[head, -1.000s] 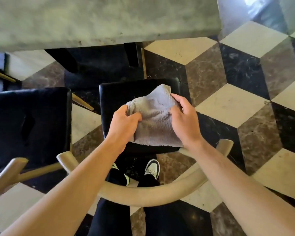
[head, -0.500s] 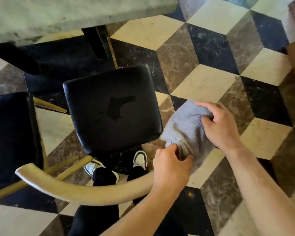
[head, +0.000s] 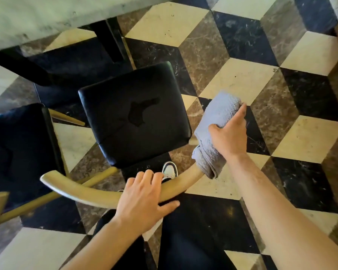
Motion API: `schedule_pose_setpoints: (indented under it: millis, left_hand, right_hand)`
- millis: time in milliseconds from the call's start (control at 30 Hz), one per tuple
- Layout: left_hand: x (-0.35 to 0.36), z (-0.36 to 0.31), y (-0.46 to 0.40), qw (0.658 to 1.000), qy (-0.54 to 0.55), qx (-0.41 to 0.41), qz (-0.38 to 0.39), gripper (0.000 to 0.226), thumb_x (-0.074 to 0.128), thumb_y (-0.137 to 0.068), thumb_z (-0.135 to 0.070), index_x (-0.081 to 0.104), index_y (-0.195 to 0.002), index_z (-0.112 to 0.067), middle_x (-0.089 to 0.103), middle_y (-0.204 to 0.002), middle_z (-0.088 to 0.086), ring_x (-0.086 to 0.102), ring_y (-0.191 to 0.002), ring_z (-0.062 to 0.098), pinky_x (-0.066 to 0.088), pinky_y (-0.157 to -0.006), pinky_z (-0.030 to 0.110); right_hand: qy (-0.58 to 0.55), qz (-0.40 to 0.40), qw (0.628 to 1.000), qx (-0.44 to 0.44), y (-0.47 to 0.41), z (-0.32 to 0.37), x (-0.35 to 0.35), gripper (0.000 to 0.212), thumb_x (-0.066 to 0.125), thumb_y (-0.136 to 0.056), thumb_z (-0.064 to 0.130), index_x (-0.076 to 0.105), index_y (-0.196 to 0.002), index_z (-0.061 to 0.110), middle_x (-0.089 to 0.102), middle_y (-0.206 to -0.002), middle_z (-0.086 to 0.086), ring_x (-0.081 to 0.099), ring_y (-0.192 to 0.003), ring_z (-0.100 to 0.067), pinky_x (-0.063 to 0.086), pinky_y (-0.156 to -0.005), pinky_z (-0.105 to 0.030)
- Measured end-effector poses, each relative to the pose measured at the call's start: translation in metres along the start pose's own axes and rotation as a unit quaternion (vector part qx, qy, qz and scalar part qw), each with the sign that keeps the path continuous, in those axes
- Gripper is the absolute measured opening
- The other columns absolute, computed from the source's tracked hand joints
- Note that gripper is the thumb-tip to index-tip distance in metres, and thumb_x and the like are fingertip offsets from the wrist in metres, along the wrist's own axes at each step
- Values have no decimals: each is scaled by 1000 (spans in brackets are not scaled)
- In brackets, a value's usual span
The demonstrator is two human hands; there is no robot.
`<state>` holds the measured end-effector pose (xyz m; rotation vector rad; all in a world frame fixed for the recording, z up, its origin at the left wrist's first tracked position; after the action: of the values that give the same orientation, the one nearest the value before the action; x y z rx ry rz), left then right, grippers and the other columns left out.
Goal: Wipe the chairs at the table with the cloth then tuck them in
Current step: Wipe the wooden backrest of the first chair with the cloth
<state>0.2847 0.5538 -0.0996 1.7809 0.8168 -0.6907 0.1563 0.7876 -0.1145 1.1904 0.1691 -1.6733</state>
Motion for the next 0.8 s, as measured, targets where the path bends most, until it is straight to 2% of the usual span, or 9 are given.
schedule_pose_setpoints:
  millis: [100,200,300,400,567,700,800]
  left_hand:
    - [-1,24,7,997,-59,49,13,73,38,-80,-83,52,-128,-29,56,-114,-10,55,-105,14,46,-92,35]
    - [4,34,8,990,-98,99,14,52,44,-90,-69,54,-121,-29,56,-106,-10,61,-94,13,49,-77,31]
    - [6,33,1,990,-85,109,8,43,51,-93,-62,52,-118,-28,53,-99,-10,64,-84,15,49,-64,31]
    - [7,34,3,990,-86,111,-2,41,56,-91,-58,52,-118,-27,46,-93,-11,65,-81,20,52,-62,36]
    - [11,35,1,989,-91,117,-28,36,59,-90,-49,55,-115,-23,43,-89,-9,63,-77,22,40,-57,35]
    - [9,37,1,991,-75,109,-6,40,59,-83,-55,57,-111,-26,46,-83,-8,55,-68,23,36,-57,34]
    - [10,40,-5,994,-30,83,58,38,57,-72,-65,53,-92,-33,51,-73,-12,50,-57,13,31,-47,28]
  right_hand:
    - [20,-15,1000,16,5,6,3,92,64,-94,21,3,-162,12,39,-153,-20,53,-130,-41,47,-103,-48]
    - [41,-34,998,21,16,9,2,91,64,-96,23,2,-162,11,38,-152,-22,54,-128,-41,49,-98,-46]
    - [74,-45,996,19,28,9,7,94,62,-98,25,-5,-162,11,33,-154,-24,57,-123,-42,51,-92,-44]
    - [98,-53,993,31,51,5,17,93,58,-99,25,-10,-161,11,26,-157,-24,58,-121,-41,52,-90,-44]
    - [64,-66,994,56,92,-5,35,89,52,-99,22,-11,-161,14,21,-158,-23,54,-124,-44,51,-96,-47]
    - [60,-94,991,72,125,-4,59,96,60,-94,20,-8,-160,14,21,-156,-24,50,-127,-44,50,-99,-49]
    - [91,-102,988,71,137,-3,71,97,60,-91,21,-8,-160,10,19,-155,-28,49,-124,-44,52,-101,-49]
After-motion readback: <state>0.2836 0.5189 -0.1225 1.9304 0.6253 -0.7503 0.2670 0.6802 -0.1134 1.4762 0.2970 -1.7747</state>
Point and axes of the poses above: each hand's wrist, its own y-axis away from the middle knuckle, its own x-axis out of the palm, z = x × y, the point moved 4 cm from there along -y, towards the middle knuckle
